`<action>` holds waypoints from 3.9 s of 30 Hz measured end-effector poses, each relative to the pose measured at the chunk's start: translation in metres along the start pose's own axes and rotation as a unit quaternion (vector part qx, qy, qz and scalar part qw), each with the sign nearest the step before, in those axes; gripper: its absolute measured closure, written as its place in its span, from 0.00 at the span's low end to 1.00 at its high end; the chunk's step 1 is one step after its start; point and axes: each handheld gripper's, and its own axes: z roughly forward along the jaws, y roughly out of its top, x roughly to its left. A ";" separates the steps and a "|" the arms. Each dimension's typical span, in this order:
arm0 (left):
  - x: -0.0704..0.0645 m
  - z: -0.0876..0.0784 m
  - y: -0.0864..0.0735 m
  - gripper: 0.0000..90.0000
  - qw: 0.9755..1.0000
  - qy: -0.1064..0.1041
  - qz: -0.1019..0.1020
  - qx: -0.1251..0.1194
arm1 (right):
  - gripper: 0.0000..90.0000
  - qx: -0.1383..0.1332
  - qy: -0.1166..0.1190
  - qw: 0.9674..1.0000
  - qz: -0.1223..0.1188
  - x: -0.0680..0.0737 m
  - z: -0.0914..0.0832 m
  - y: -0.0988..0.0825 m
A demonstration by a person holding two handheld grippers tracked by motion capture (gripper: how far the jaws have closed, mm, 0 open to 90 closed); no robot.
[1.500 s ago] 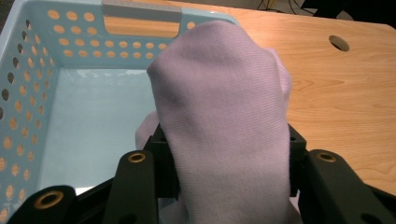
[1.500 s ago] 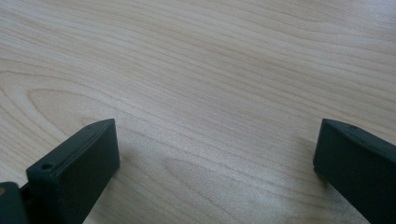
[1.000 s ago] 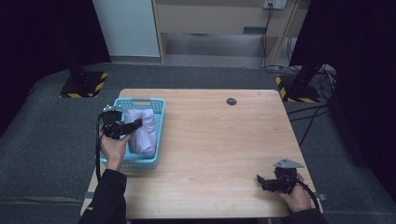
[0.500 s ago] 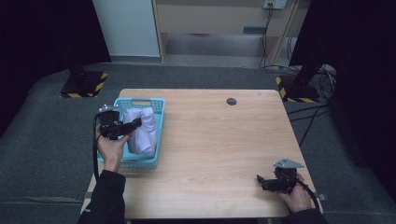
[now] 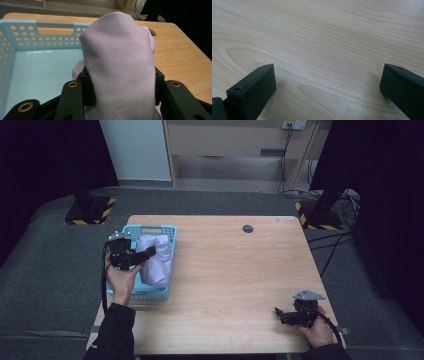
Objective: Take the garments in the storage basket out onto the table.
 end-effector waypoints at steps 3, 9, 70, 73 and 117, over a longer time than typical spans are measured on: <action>-0.004 0.000 0.001 0.60 1.000 -0.006 0.004 -0.002 | 0.01 0.000 0.000 1.000 0.000 0.000 0.000 0.000; -0.010 0.001 0.001 0.60 1.000 -0.014 0.010 0.000 | 0.01 0.000 0.000 1.000 0.000 0.000 0.000 0.000; -0.066 0.029 -0.011 0.59 0.994 -0.091 0.048 0.022 | 0.01 0.000 0.000 1.000 0.000 0.000 0.000 0.000; -0.067 0.032 -0.012 0.59 0.994 -0.093 0.049 0.024 | 0.01 0.000 0.000 1.000 0.000 0.000 0.000 0.000; -0.109 0.059 -0.025 0.59 0.987 -0.131 0.082 0.049 | 0.01 0.000 -0.001 1.000 0.000 0.000 0.000 0.000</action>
